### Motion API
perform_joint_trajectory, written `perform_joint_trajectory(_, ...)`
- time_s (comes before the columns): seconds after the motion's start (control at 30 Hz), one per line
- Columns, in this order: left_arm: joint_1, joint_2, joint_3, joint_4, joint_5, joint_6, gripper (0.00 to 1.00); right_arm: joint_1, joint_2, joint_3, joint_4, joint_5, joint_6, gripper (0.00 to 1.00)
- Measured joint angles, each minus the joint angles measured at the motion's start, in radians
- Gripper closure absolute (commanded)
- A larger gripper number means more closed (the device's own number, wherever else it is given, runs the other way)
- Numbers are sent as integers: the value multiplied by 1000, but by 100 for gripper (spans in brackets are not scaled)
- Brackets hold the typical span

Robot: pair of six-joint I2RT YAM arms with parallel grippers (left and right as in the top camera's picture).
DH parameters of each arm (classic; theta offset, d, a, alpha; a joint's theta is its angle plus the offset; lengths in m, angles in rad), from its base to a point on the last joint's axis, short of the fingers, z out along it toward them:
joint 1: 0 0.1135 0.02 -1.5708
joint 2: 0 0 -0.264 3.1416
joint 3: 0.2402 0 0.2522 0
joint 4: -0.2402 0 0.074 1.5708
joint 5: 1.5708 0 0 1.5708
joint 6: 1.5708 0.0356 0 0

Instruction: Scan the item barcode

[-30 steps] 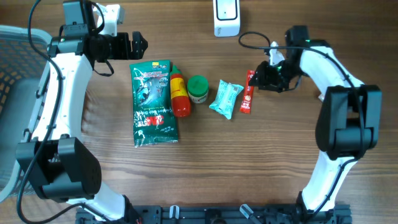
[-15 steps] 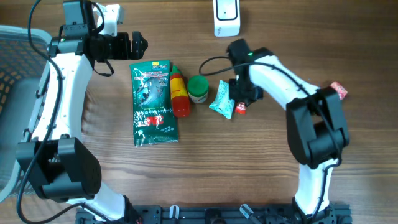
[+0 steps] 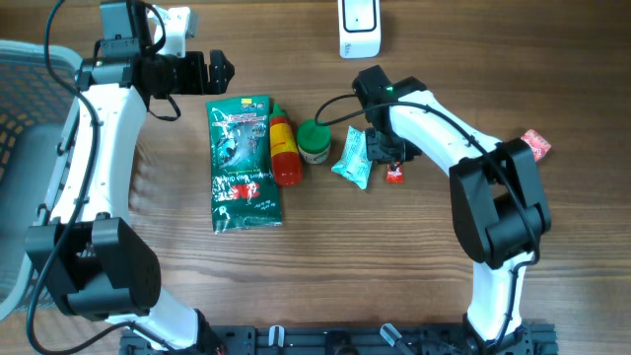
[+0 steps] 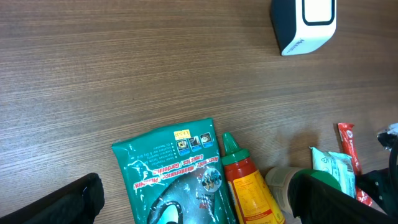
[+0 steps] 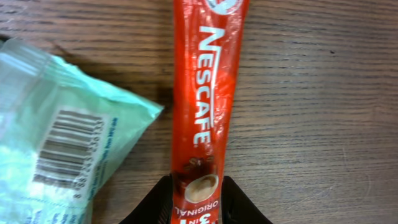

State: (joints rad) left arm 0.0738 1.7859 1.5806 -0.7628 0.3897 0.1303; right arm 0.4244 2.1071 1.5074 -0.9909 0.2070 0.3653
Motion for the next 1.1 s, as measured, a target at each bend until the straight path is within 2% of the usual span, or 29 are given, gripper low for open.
perform_joint_trajectory(0.3, 0, 0, 0, 0, 0, 0, 0, 38, 0, -13, 27, 36, -19, 69)
perform_joint_trajectory(0.4, 0, 0, 0, 0, 0, 0, 0, 38, 1, -22, 34, 54, -21, 74)
perform_joint_trajectory(0.5, 0, 0, 0, 0, 0, 0, 0, 38, 20, -22, 35, 66, -31, 93)
perform_joint_trajectory(0.53, 0, 0, 0, 0, 0, 0, 0, 38, 21, -22, 34, 68, -29, 96)
perform_joint_trajectory(0.77, 0, 0, 0, 0, 0, 0, 0, 37, 21, -21, 12, 56, -35, 96)
perform_joint_trajectory(0.83, 0, 0, 0, 0, 0, 0, 0, 20, 14, -19, 32, -32, -79, 96)
perform_joint_trajectory(0.9, 0, 0, 0, 0, 0, 0, 0, -21, -10, -20, 94, -218, -130, 96)
perform_joint_trajectory(1.03, 0, 0, 0, 0, 0, 0, 0, -229, -43, -21, 133, -676, -266, 96)
perform_joint_trajectory(1.1, 0, 0, 0, 0, 0, 0, 0, -325, -43, -32, 137, -843, -330, 96)
